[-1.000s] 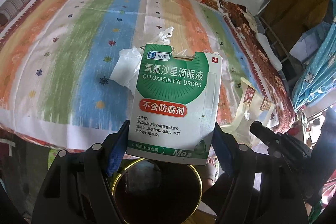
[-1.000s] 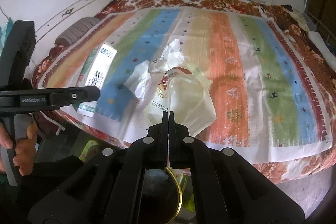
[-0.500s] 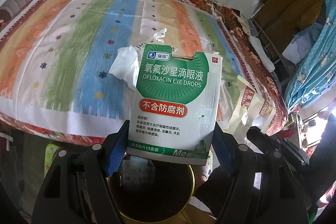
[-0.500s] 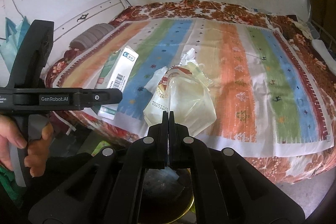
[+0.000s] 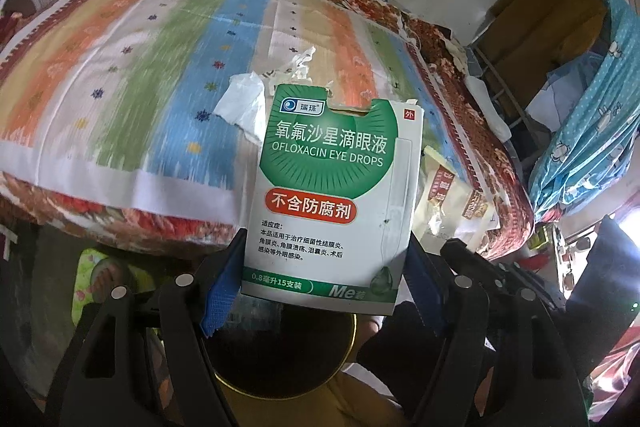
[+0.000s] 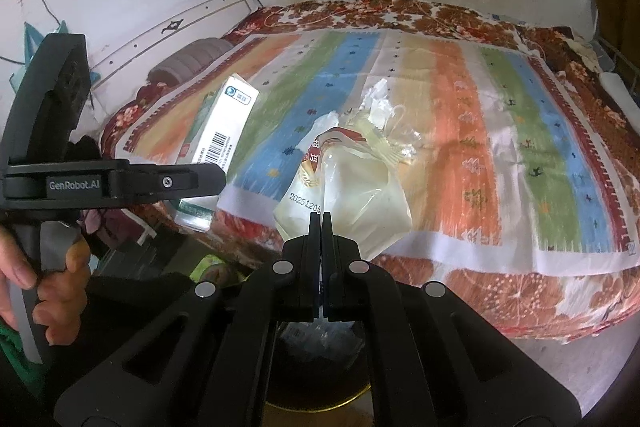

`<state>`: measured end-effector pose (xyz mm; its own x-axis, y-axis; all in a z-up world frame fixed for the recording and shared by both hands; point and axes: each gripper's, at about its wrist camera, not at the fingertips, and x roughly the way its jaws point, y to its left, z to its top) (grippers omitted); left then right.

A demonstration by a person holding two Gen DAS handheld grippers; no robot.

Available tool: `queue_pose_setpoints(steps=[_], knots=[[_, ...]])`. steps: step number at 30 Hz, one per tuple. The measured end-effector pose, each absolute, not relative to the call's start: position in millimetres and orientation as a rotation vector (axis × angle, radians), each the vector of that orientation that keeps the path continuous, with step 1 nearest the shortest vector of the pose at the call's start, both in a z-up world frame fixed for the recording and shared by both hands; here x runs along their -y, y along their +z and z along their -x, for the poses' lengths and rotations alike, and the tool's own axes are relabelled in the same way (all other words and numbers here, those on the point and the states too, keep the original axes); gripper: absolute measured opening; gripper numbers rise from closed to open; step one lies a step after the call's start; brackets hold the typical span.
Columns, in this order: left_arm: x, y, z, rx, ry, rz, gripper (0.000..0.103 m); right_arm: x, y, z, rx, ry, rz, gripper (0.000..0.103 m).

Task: Collect trash
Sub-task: 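Lift the box and bag with both grippers and carry them over the bin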

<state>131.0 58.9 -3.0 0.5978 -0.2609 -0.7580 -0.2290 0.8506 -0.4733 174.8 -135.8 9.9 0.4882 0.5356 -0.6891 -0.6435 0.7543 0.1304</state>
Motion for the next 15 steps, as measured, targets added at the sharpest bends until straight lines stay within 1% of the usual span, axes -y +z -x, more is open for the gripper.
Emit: queue_pose_setpoints(steps=[7, 15], knots=[[-51, -8, -113, -0.954, -0.008, 0.581, 0.073, 138, -5, -159, -0.819, 0.723, 0.161, 0.0], [-50, -28, -97, -1.003, 0.021, 0.638, 0.073, 139, -27, -147, -0.884, 0.714, 0.176, 0.0]])
